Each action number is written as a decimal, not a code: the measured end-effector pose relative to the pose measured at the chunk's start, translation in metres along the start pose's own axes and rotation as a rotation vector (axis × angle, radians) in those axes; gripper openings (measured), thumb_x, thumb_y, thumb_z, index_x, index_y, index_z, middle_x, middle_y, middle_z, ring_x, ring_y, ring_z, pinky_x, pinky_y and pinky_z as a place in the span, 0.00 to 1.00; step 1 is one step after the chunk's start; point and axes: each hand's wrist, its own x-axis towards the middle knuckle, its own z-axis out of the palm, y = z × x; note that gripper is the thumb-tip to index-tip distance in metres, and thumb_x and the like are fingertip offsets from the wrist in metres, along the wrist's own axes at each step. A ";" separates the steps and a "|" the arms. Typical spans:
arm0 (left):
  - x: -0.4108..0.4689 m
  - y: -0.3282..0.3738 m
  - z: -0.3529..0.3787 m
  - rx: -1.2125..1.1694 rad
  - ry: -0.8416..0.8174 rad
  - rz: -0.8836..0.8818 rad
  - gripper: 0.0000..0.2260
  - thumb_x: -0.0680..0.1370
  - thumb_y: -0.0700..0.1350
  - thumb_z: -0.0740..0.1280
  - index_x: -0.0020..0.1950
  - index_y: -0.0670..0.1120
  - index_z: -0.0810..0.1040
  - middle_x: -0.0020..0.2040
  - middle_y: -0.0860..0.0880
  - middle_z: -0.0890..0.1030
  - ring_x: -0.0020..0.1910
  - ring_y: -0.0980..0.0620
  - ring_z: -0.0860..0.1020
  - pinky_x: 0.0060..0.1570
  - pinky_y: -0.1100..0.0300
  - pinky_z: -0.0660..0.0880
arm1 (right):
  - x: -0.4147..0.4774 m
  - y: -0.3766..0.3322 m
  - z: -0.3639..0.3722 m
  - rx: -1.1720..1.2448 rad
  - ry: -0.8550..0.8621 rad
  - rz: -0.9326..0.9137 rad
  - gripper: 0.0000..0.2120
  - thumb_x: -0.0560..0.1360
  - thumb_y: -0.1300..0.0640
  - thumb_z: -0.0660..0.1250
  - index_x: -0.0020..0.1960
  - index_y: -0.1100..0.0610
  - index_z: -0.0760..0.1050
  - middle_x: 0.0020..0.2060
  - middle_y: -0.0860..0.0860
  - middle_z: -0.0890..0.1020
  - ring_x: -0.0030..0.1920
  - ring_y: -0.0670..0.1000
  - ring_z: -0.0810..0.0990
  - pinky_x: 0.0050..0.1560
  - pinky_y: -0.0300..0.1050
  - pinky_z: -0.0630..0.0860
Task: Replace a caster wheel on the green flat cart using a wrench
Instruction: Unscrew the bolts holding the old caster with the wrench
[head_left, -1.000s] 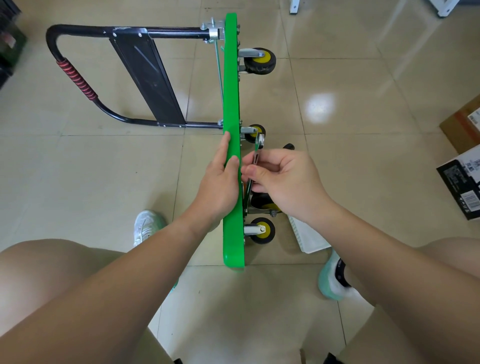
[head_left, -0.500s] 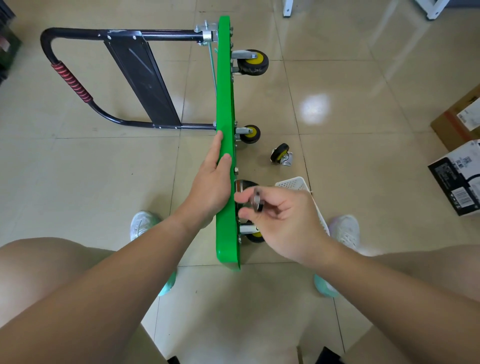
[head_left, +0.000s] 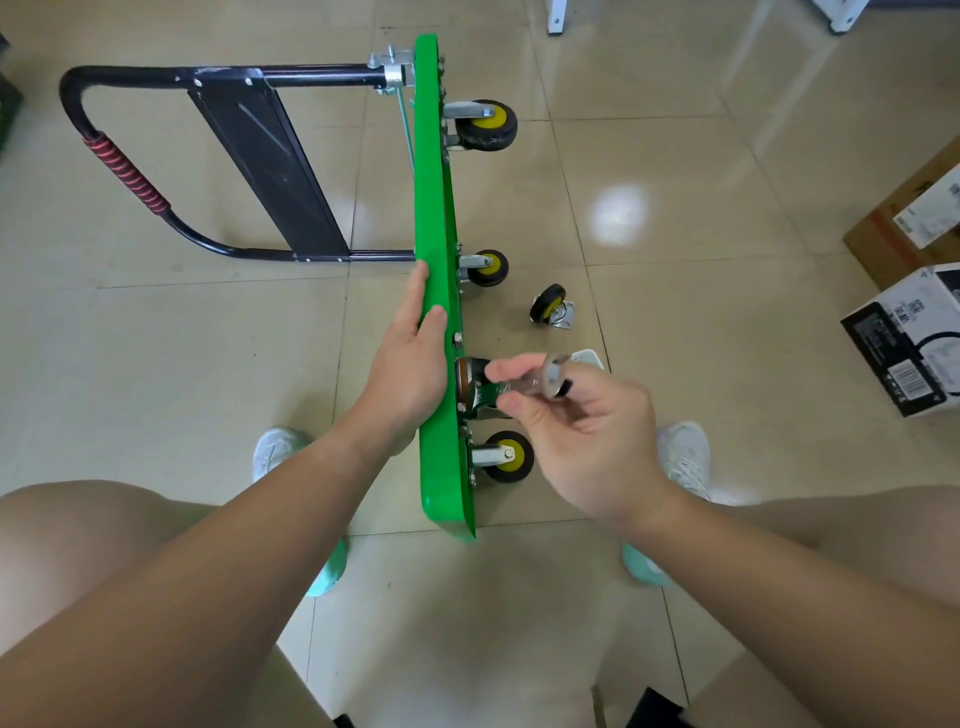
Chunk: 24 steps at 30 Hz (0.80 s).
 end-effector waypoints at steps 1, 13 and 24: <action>0.000 0.000 0.001 0.004 0.001 -0.005 0.24 0.88 0.46 0.52 0.84 0.60 0.54 0.62 0.72 0.70 0.42 0.84 0.71 0.43 0.81 0.67 | 0.006 0.000 -0.001 0.043 0.001 0.032 0.09 0.73 0.68 0.73 0.52 0.61 0.83 0.47 0.54 0.86 0.48 0.50 0.86 0.52 0.45 0.83; 0.002 0.000 -0.002 0.030 -0.004 0.000 0.25 0.88 0.47 0.53 0.85 0.59 0.53 0.74 0.63 0.67 0.58 0.79 0.70 0.55 0.80 0.62 | 0.049 -0.006 0.010 0.084 -0.112 0.245 0.11 0.75 0.68 0.72 0.50 0.53 0.82 0.43 0.48 0.87 0.48 0.49 0.87 0.52 0.48 0.84; 0.003 -0.006 -0.003 -0.023 -0.030 0.001 0.26 0.87 0.50 0.56 0.84 0.61 0.54 0.80 0.56 0.68 0.76 0.58 0.68 0.79 0.51 0.62 | 0.063 -0.012 0.020 0.022 -0.227 0.313 0.12 0.76 0.65 0.73 0.47 0.47 0.82 0.42 0.46 0.87 0.47 0.48 0.87 0.52 0.48 0.83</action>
